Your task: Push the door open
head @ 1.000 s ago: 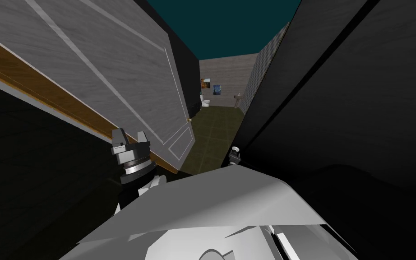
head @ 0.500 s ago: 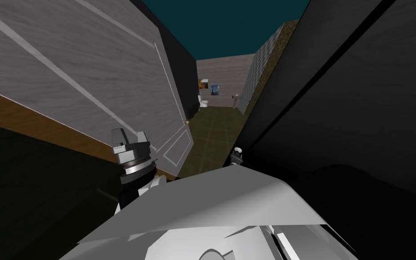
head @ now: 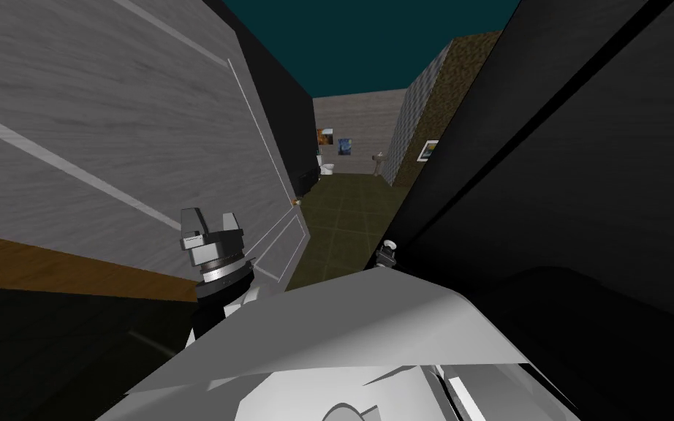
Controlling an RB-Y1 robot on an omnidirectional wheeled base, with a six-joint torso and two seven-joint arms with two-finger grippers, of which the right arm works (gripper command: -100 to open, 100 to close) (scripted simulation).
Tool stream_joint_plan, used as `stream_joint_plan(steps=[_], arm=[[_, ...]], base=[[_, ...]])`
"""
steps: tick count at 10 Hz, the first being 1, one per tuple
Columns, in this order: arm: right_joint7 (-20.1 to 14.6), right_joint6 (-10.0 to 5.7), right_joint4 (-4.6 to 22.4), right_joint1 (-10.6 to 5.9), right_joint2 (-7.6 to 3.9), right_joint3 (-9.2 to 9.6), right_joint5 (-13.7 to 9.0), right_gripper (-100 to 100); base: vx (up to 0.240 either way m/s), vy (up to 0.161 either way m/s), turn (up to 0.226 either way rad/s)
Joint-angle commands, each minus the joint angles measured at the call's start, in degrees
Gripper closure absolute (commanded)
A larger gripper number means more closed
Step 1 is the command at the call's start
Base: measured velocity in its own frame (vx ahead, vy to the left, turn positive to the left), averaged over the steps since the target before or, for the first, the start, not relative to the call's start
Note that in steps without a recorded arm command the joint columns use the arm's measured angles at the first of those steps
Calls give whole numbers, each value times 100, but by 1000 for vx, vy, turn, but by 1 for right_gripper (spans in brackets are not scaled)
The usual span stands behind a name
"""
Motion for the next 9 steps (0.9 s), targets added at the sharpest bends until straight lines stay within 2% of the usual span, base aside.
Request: stream_joint_plan(steps=[1,5,9], arm=[[20,-35,-12,14,-71,-71,-74,100],[73,-132,-44,54,-148,-266,-277,100],[130,-234,-79,95,-87,-470,-489,100]], base=[[107,-31,-26],[179,-90,-41],[195,-94,-51]])
